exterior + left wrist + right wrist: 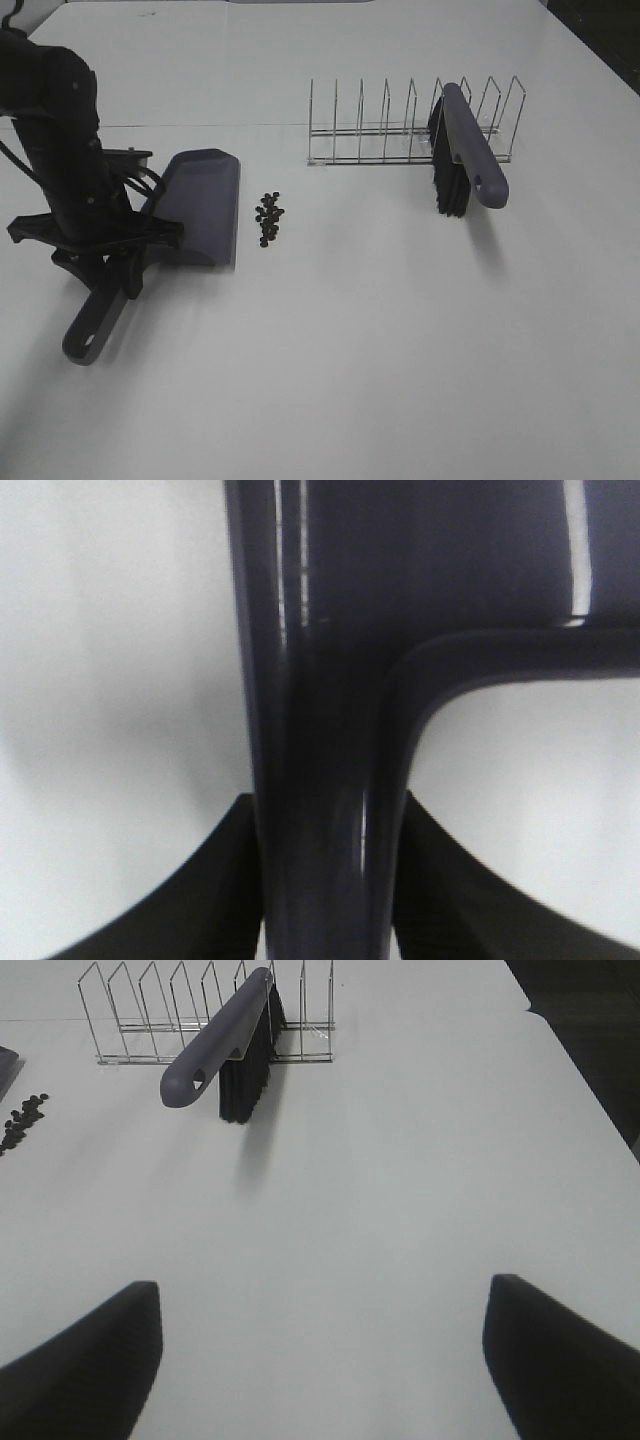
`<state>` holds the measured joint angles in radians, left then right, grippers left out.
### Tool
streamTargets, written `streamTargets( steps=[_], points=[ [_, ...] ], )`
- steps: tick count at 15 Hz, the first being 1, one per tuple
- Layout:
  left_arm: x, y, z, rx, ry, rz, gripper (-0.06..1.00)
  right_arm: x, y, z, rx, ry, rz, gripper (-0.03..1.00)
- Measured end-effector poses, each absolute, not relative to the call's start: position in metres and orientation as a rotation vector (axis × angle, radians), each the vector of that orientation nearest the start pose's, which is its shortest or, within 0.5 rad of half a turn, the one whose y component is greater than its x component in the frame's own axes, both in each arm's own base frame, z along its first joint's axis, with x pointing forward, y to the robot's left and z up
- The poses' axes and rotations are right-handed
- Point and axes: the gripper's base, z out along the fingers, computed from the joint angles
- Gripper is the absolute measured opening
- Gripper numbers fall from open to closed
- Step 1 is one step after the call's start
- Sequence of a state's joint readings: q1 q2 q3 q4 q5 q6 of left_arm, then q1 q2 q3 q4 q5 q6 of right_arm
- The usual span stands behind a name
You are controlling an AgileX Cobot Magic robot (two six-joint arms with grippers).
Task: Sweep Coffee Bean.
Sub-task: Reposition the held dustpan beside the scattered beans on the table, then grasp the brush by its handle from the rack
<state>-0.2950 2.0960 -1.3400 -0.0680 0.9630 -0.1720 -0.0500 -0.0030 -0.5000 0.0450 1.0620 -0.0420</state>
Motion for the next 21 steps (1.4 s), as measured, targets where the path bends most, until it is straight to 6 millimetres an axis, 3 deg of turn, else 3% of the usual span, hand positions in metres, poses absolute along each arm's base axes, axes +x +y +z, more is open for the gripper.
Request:
streamTargets(
  steps=[3, 7, 10, 14, 17, 21],
  points=[
    [0.36, -0.111, 0.149, 0.113, 3.152, -0.021, 0.35, -0.005, 0.004, 0.277, 0.006, 2.042, -0.004, 0.77],
    [0.359, -0.108, 0.149, 0.128, 3.164, 0.025, 0.35, -0.005, 0.004, 0.277, 0.006, 2.044, -0.004, 0.77],
    [0.359, -0.108, 0.148, 0.128, 3.161, 0.024, 0.35, 0.007, 0.003, 0.286, 0.009, 2.042, 0.001, 0.77],
    [0.359, -0.108, 0.148, 0.133, 3.154, 0.021, 0.35, 0.041, 0.009, 0.314, 0.013, 1.906, 0.111, 0.77],
    [0.359, -0.108, 0.148, 0.148, 3.152, 0.021, 0.35, 0.08, 0.015, 0.337, -0.086, 1.979, 0.181, 0.77],
    [0.361, -0.109, 0.148, 0.162, 3.14, 0.016, 0.35, 0.167, 0.022, 0.372, -0.164, 2.148, 0.182, 0.77]
  ],
)
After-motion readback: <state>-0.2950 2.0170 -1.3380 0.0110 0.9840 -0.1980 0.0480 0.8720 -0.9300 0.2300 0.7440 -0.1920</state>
